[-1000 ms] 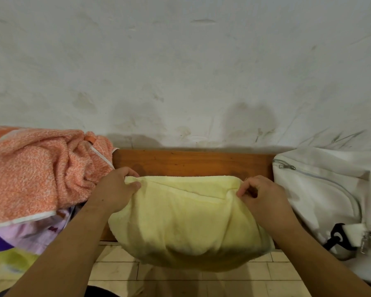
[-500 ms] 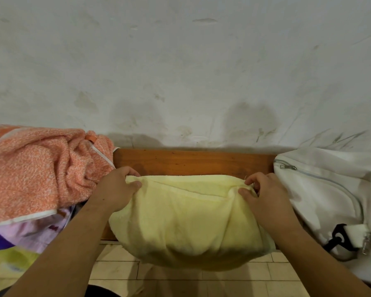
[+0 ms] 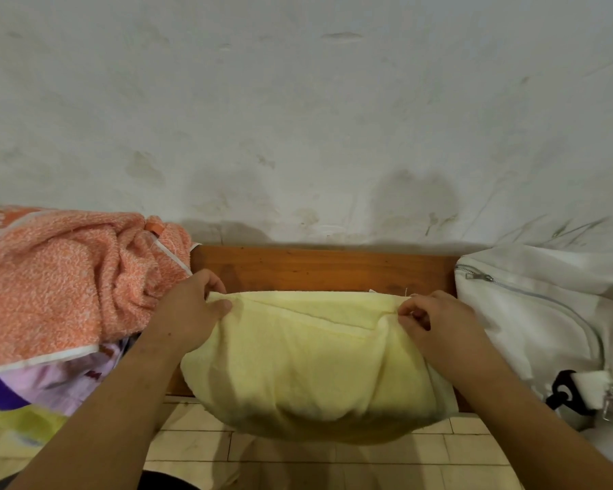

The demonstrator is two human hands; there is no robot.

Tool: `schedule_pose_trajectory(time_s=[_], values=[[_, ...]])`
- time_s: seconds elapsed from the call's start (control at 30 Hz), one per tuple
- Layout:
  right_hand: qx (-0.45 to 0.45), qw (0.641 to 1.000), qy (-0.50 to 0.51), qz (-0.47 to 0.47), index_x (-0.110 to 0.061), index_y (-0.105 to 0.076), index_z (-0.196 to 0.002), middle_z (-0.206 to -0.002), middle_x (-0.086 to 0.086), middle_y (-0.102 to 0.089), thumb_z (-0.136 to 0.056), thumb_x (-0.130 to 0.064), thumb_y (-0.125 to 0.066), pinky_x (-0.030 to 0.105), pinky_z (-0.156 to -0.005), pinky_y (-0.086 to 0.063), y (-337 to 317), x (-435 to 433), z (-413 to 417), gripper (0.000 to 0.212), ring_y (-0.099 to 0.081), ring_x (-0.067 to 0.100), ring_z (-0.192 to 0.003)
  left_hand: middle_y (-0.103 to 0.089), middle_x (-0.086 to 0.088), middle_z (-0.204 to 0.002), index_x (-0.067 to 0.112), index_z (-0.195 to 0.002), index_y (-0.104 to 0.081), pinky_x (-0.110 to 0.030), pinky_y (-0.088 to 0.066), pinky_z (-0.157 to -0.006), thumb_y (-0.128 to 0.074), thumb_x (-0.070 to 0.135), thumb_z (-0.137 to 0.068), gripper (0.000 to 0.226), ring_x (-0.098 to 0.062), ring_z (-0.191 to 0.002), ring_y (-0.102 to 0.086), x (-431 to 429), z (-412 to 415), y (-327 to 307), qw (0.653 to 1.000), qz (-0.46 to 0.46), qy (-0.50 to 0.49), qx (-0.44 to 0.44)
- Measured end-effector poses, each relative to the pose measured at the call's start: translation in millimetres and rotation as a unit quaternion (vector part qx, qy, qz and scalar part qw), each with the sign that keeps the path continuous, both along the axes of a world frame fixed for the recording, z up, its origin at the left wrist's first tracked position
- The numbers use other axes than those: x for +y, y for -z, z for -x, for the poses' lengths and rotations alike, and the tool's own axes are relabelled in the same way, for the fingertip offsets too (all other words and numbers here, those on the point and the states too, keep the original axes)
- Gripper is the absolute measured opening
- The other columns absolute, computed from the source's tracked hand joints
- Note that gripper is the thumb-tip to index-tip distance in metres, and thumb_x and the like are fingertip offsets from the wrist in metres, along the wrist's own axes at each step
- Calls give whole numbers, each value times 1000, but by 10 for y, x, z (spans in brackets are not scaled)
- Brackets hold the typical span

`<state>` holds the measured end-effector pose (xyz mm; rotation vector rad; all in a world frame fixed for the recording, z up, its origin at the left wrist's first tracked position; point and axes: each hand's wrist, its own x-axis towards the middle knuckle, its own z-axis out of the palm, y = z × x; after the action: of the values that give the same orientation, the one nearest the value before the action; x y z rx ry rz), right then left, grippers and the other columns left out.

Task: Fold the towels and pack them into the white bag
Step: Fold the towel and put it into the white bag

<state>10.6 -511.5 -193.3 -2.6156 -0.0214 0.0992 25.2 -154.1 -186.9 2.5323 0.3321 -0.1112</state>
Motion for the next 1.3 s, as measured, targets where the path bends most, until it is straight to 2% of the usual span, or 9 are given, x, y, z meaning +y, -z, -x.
schedule_pose_trajectory(time_s=[0.2, 0.37, 0.6, 0.67, 0.77, 0.93, 1.07, 1.17, 1.3], values=[[25, 999, 19, 9, -26, -63, -87, -90, -11, -57, -92, -33, -72, 9, -66, -36, -15, -18, -2, 12, -55, 4, -80, -63, 6, -85, 24, -85, -60, -27, -36, -58, -74, 29, -89, 16, -10, -77, -56, 67, 34, -41, 1000, -7, 0, 6], [3, 993, 114, -32, -21, -57, -91, -75, -5, -62, -99, -33, -61, 23, -51, -34, -68, 15, -53, 15, -57, 10, -65, -67, 4, -86, 19, -82, -65, -30, -42, -64, -76, 31, -87, 17, -11, -80, -60, 99, 45, -86, 999, 9, -30, 17], [8, 988, 146, -41, -19, -57, -86, -74, -6, -59, -96, -29, -63, 24, -51, -31, -24, 87, -144, 15, -54, 9, -68, -67, 1, -91, 17, -84, -65, -34, -46, -70, -72, 32, -90, 18, -18, -85, -60, 170, 83, -166, 996, 39, -60, 59], [16, 989, 141, -41, -20, -57, -90, -76, -8, -59, -97, -29, -63, 25, -54, -32, -22, 83, -155, 13, -55, 11, -73, -68, -3, -89, 16, -84, -64, -37, -47, -72, -71, 31, -90, 18, -23, -85, -62, 193, 95, -181, 993, 70, -69, 66], [38, 992, 119, -21, -21, -58, -107, -88, -9, -58, -98, -31, -62, 28, -73, -38, -22, 78, -181, 14, -57, 19, -96, -68, -4, -90, 19, -88, -64, -35, -43, -68, -66, 34, -94, 17, -23, -84, -60, 186, 109, -200, 992, 67, -59, 93], [56, 993, 100, 23, -15, -59, -109, -103, -2, -45, -100, -30, -59, 28, -83, -32, -13, 104, -175, 18, -49, 20, -102, -71, 3, -93, 22, -88, -68, -33, -45, -71, -73, 31, -90, 10, -17, -88, -63, 181, 122, -251, 992, 78, -39, 92], [13, 989, 126, -75, -22, -59, -100, -86, -13, -57, -99, -28, -61, 19, -58, -33, -86, 78, -125, 6, -55, 7, -78, -75, -5, -86, 14, -85, -70, -34, -47, -71, -81, 21, -83, 13, -25, -87, -68, 179, 128, -350, 975, 204, -70, 53], [-26, 982, 132, -132, -32, -65, -99, -90, -19, -64, -97, -28, -65, 13, -64, -37, -220, 5, -84, 4, -57, -2, -82, -75, -8, -88, 8, -87, -70, -34, -51, -76, -83, 15, -78, 17, -24, -84, -67, 196, 164, -491, 958, 275, -82, 18], [-60, 962, 141, -225, -35, -73, -97, -87, -20, -69, -96, -22, -67, 13, -67, -43, -455, -55, 33, 14, -62, 0, -78, -77, 4, -102, 25, -97, -78, -41, -52, -96, -79, 34, -77, 21, -19, -100, -71, 290, 362, -684, 945, 321, -64, -2]])
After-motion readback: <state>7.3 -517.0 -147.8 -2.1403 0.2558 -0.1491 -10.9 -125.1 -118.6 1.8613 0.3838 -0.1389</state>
